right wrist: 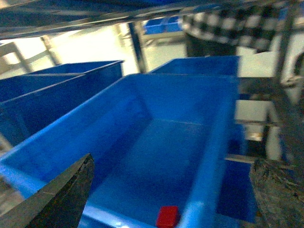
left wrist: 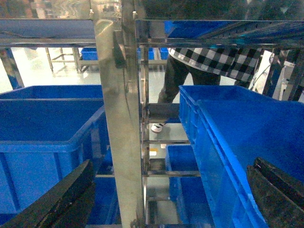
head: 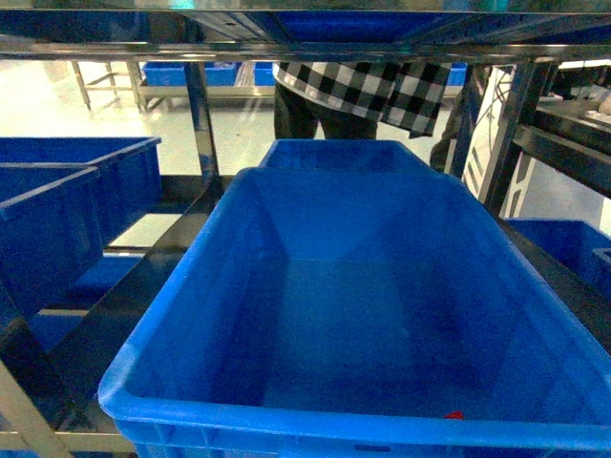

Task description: Pick red block from blue box to shelf

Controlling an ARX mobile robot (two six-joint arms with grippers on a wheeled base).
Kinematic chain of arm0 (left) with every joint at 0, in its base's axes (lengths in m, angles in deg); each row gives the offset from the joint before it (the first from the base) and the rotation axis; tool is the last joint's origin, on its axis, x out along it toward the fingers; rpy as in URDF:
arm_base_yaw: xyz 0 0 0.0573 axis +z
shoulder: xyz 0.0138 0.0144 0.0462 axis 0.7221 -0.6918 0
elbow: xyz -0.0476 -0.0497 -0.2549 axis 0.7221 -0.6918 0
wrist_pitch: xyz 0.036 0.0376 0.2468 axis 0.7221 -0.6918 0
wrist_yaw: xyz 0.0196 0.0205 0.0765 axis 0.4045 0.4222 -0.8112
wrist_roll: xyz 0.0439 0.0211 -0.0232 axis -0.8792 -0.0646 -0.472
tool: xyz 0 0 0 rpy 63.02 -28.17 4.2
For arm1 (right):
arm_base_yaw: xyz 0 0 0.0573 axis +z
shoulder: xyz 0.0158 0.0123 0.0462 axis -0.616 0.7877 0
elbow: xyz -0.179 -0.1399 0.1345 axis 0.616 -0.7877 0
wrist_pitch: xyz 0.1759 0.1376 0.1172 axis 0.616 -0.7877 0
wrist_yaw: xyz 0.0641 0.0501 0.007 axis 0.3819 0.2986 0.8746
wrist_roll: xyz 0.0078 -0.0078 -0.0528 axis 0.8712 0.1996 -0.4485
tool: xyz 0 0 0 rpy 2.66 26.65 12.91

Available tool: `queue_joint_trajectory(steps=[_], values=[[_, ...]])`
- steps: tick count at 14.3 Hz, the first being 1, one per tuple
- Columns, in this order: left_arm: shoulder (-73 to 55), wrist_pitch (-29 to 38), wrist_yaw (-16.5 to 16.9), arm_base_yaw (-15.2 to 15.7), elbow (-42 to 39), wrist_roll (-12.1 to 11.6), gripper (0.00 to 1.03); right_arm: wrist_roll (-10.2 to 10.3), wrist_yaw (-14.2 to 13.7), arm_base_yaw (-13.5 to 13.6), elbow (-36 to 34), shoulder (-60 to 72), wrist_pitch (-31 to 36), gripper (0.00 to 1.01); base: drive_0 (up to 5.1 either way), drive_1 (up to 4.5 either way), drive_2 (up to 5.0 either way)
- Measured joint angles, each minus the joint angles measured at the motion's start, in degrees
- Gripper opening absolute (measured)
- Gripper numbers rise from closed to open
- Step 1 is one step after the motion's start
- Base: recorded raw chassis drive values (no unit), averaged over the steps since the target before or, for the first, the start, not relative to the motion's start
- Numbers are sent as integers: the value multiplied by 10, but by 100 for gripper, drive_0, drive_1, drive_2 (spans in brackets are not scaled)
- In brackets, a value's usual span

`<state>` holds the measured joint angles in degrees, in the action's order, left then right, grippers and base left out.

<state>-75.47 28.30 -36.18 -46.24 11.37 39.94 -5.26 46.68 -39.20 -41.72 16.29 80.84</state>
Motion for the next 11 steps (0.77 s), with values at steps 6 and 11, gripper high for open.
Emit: queue_joint_trajectory(steps=[6, 11], values=[[0, 0, 0, 0, 0, 0, 98, -75, -116, -115, 0, -424, -371, 81, 0, 0, 0], [0, 1, 0, 0, 0, 0, 98, -89, -239, 16, -20, -463, -384, 19, 0, 0, 0]])
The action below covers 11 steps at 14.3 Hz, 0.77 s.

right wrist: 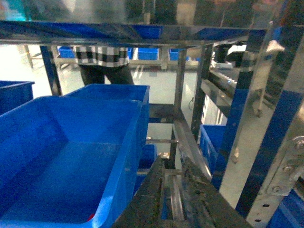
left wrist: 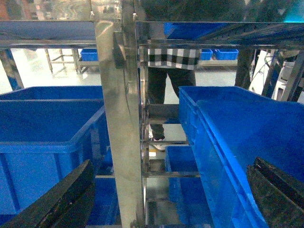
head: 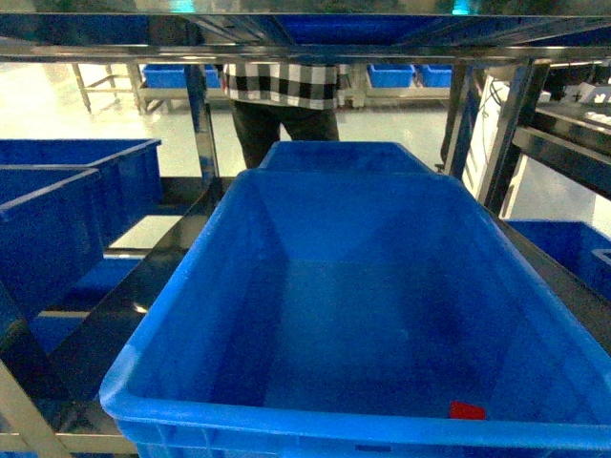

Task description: Pick red block from blue box to shelf

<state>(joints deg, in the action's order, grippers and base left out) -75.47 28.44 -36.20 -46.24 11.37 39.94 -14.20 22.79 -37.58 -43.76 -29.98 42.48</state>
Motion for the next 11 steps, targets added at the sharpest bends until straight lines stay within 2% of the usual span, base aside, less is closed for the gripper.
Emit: queue_joint_trajectory(steps=[1, 2, 7, 11], values=[[0, -1, 0, 0, 0, 0, 98, 0, -4, -5, 0, -4, 5, 7, 0, 0, 0], [0, -1, 0, 0, 0, 0, 98, -1, -5, -5, 0, -4, 1, 2, 0, 0, 0], [0, -1, 0, 0, 0, 0, 98, -2, -5, -5, 0, -4, 2, 3, 0, 0, 0], [0, -1, 0, 0, 0, 0, 98, -2, -5, -5, 0, -4, 2, 60, 0, 0, 0]])
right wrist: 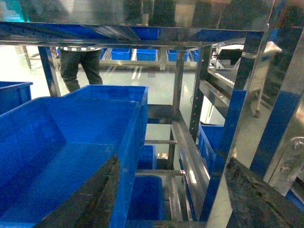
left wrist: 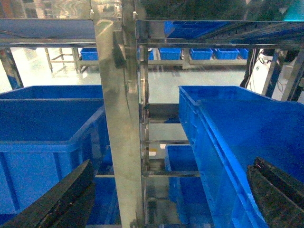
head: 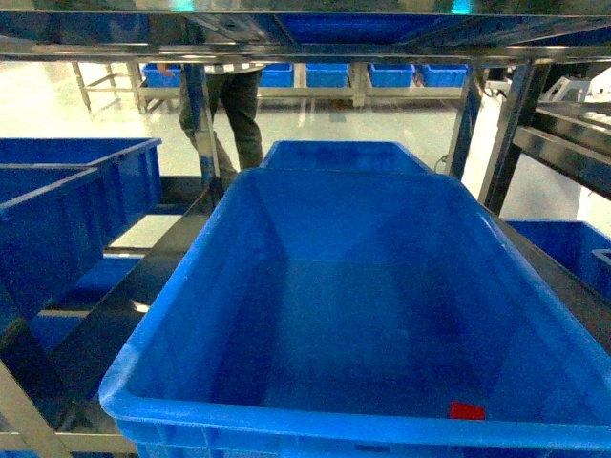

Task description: Pick red block from blue box to shelf

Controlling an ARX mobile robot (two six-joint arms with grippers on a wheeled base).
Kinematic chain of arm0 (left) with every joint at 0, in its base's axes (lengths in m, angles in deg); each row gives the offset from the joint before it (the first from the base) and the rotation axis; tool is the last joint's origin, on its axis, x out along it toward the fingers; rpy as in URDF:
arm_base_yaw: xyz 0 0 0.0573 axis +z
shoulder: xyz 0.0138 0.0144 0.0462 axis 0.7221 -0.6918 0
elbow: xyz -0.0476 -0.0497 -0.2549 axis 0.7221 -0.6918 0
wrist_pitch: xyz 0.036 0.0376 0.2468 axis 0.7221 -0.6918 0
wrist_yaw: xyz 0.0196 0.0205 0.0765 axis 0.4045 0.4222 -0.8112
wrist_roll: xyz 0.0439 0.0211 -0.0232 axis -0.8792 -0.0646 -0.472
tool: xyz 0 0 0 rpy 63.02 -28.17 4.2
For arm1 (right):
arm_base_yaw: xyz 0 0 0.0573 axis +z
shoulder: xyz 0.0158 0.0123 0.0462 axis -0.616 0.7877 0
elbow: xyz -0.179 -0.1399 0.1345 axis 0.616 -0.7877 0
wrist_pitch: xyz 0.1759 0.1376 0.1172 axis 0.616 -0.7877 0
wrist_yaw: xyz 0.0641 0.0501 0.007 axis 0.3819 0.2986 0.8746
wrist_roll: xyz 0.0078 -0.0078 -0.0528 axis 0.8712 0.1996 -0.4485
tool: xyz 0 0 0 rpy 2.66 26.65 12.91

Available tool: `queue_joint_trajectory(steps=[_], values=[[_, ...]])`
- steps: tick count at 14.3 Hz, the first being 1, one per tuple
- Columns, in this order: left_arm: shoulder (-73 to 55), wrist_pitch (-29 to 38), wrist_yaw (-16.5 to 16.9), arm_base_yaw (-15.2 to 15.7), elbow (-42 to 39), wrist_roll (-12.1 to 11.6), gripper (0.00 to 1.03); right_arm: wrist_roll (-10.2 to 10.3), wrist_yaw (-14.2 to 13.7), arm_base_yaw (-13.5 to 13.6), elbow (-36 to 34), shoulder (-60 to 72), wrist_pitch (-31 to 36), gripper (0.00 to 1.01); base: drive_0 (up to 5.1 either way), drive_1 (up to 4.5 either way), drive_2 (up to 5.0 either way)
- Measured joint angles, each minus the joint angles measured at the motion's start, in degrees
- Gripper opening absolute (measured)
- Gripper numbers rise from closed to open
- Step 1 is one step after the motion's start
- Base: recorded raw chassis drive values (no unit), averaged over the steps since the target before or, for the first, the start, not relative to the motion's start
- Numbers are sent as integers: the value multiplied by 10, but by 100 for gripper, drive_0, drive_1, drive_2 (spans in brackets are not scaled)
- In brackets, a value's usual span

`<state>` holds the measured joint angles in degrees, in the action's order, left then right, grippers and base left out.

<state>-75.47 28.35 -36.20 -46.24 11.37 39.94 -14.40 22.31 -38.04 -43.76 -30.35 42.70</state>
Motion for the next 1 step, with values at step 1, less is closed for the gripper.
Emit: queue_joint_trajectory(steps=[1], values=[[0, 0, 0, 0, 0, 0, 98, 0, 0, 0, 0, 0, 0, 74, 0, 0, 0]])
